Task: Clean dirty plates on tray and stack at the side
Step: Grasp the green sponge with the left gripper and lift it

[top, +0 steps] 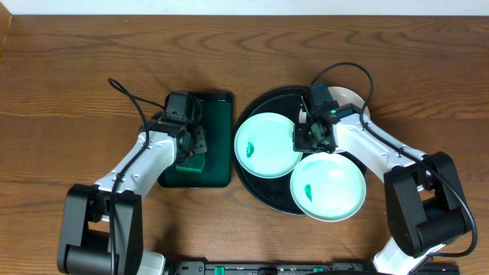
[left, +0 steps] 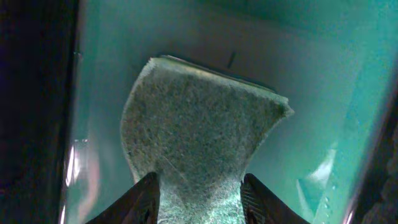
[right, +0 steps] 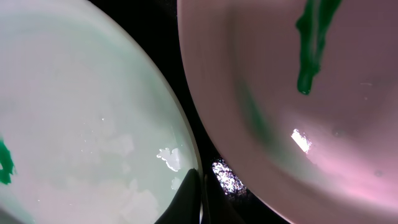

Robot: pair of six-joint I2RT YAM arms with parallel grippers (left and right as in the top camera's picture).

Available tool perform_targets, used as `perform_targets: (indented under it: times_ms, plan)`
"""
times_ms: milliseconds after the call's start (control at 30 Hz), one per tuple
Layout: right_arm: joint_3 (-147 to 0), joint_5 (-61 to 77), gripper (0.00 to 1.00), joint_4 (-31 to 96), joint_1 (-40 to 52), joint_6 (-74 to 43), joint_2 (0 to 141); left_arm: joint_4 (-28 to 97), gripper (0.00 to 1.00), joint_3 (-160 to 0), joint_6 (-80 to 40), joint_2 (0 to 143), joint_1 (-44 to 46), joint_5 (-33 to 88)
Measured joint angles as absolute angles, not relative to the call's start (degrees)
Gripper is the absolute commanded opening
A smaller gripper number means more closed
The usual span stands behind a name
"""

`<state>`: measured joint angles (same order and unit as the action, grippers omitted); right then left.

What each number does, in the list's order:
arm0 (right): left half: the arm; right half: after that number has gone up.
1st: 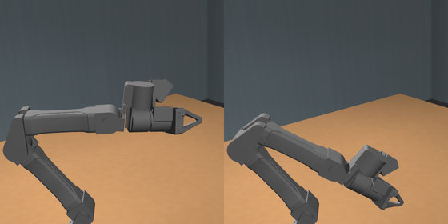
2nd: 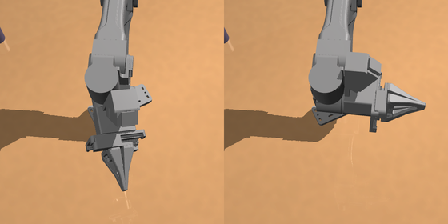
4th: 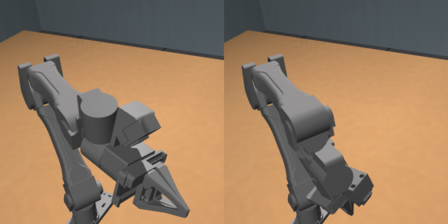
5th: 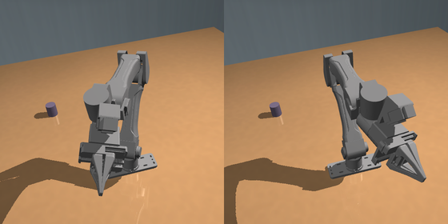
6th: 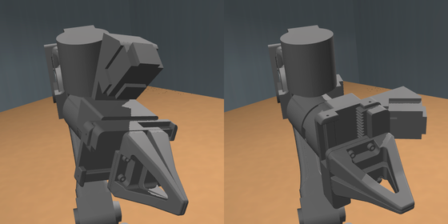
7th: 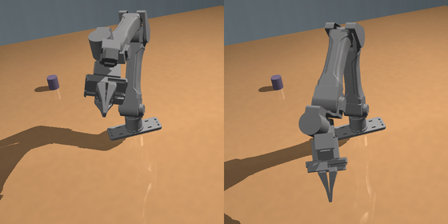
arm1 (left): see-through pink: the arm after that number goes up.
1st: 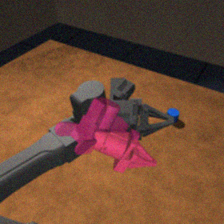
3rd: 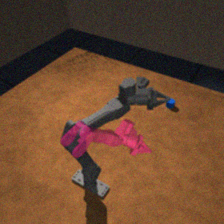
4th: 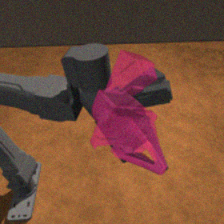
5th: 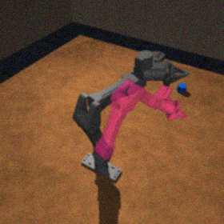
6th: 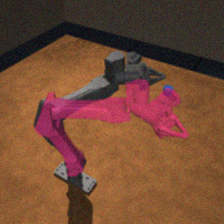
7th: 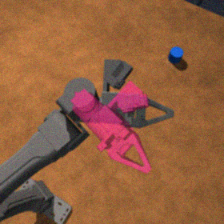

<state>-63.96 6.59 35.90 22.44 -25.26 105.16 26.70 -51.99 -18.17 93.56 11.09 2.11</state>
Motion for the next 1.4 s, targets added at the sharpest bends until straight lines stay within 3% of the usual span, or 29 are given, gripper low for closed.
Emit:
perform_targets:
  times_ms: [700, 733, 800, 933, 1167, 1400]
  plan:
    - [-63.96, 6.59, 0.01, 35.88, 22.44, -25.26, 105.16, 28.08, 0.48, -51.99, -18.20, 94.24, 11.09, 1.28]
    - [-63.96, 6.59, 0.01, 35.88, 22.44, -25.26, 105.16, 27.99, 0.46, -51.99, -18.20, 94.80, 11.09, 1.26]
    - [-63.96, 6.59, 0.01, 35.88, 22.44, -25.26, 105.16, 27.44, 0.30, -52.01, -18.39, 96.42, 11.09, 1.13]
    - [-63.96, 6.59, 0.01, 35.88, 22.44, -25.26, 105.16, 27.11, 0.08, -52.38, -17.96, 97.78, 11.22, 1.58]
    - [-63.96, 6.59, 0.01, 35.86, 22.44, -25.26, 105.16, 30.76, 0.07, -53.58, -18.15, 95.81, 11.35, 1.32]
    - [-63.96, 6.59, 0.01, 35.86, 22.44, -25.21, 105.16, 30.52, 0.07, -53.76, -18.13, 82.52, 11.35, 1.30]
